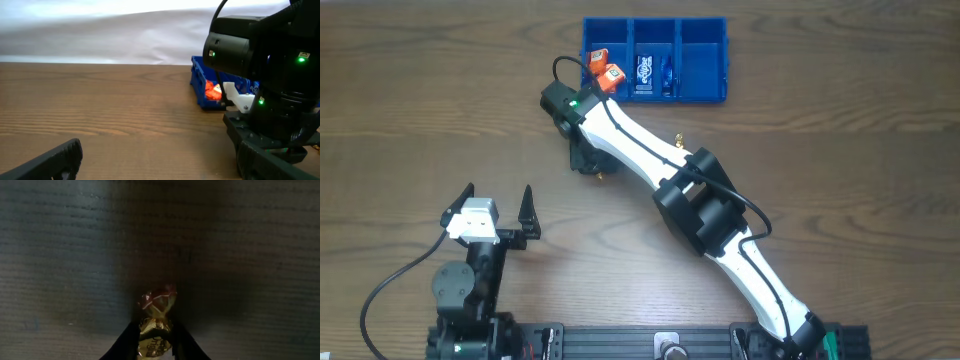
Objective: Sort Candies Into Trays
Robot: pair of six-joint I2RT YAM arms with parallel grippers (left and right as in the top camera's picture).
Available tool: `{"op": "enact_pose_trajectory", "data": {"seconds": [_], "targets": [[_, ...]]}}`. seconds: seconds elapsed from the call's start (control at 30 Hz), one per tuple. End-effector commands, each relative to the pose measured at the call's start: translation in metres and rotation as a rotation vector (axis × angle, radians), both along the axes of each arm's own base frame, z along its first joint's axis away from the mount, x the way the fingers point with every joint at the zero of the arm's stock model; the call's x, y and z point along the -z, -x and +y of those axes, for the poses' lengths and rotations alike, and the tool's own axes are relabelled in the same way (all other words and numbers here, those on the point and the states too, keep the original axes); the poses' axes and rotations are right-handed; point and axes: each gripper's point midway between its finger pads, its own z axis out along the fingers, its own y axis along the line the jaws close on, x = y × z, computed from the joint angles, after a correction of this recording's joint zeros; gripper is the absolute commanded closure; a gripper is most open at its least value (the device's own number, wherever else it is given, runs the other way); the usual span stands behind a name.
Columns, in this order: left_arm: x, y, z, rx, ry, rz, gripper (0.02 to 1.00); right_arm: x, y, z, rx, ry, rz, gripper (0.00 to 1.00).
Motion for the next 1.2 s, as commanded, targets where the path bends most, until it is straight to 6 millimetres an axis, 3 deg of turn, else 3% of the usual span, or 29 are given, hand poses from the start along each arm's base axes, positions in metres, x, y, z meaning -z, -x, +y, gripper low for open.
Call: {"op": "enact_pose_trajectory", "data": {"seconds": [0.03, 0.13, 0.2, 0.27, 0.4, 0.47, 0.6, 0.73, 0.83, 0.97, 1.2], "targets": [[0.016, 0.001, -0.003, 0.018, -0.001, 0.048, 0.02, 0.009, -0.002, -0.005, 0.008, 0.026, 0.004, 0.858], [0.016, 0.001, -0.003, 0.018, -0.001, 0.047, 0.02, -0.001, -0.006, -0.008, 0.007, 0.037, -0.028, 0.893], [0.016, 0.001, -0.003, 0.018, -0.001, 0.047, 0.023, -0.02, -0.011, -0.013, 0.004, 0.036, -0.065, 0.904], [0.016, 0.001, -0.003, 0.018, -0.001, 0.048, 0.02, -0.05, -0.022, -0.025, 0.022, 0.041, -0.126, 0.961], [0.016, 0.001, -0.003, 0.018, -0.001, 0.047, 0.02, -0.137, -0.053, -0.062, 0.032, 0.019, -0.321, 0.963], [0.016, 0.001, -0.003, 0.018, -0.001, 0.048, 0.02, -0.18, -0.072, -0.089, 0.055, 0.021, -0.44, 0.965], [0.016, 0.001, -0.003, 0.018, -0.001, 0.047, 0.02, -0.223, -0.113, -0.136, 0.091, -0.001, -0.584, 0.965], [0.016, 0.001, -0.003, 0.018, -0.001, 0.047, 0.02, -0.231, -0.157, -0.173, 0.123, -0.017, -0.671, 0.965], [0.016, 0.001, -0.003, 0.018, -0.001, 0.048, 0.023, -0.22, -0.183, -0.19, 0.156, -0.034, -0.695, 0.965], [0.016, 0.001, -0.003, 0.018, -0.001, 0.047, 0.02, -0.201, -0.201, -0.197, 0.158, -0.044, -0.69, 0.965], [0.016, 0.001, -0.003, 0.018, -0.001, 0.047, 0.02, -0.159, -0.212, -0.197, 0.157, -0.018, -0.634, 0.965]]}}
